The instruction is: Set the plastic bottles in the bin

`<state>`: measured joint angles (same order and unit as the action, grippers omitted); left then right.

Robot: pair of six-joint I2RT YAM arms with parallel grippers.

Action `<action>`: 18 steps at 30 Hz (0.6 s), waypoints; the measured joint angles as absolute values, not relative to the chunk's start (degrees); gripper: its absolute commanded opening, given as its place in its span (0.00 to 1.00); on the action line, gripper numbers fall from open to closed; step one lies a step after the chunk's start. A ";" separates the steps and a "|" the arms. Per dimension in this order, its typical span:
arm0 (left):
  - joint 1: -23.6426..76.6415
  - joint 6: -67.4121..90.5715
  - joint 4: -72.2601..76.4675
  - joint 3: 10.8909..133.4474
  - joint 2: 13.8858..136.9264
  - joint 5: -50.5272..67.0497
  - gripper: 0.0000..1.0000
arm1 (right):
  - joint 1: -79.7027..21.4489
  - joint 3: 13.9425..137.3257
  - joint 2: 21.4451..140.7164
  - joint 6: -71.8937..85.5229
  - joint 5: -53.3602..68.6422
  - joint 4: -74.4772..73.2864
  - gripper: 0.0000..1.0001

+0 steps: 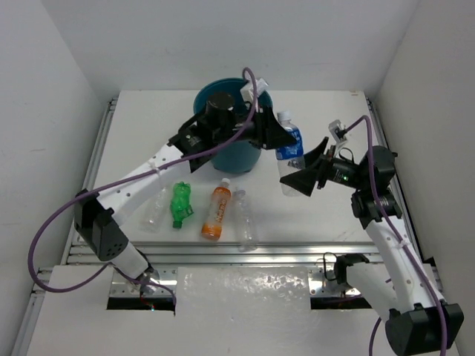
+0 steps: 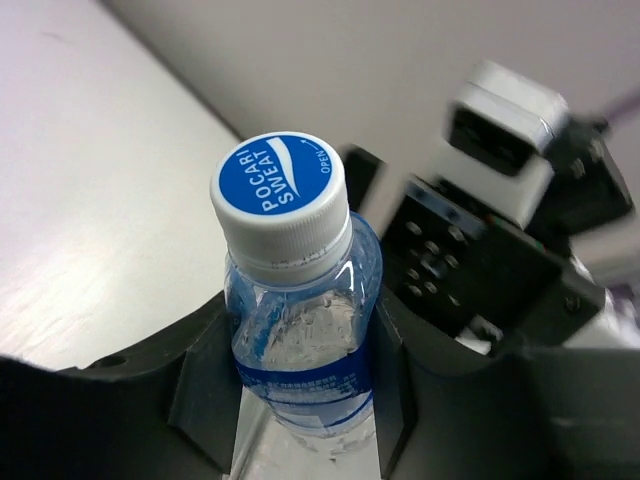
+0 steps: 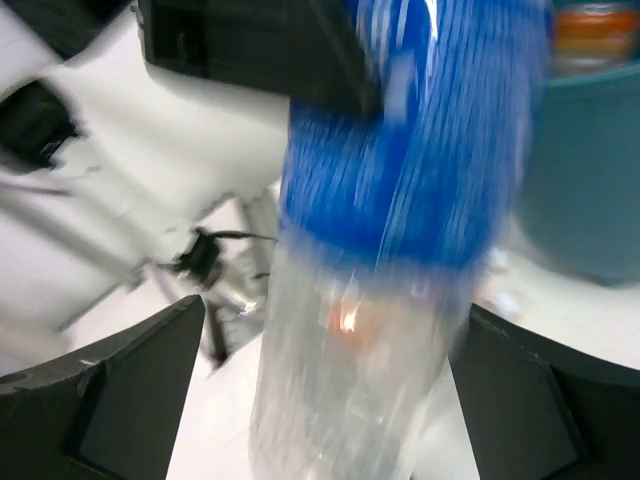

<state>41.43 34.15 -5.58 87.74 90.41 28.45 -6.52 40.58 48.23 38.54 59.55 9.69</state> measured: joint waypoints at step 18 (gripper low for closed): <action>21.93 27.38 -23.03 111.00 97.30 -16.91 0.52 | -6.52 40.66 45.71 30.06 47.27 -7.73 0.99</action>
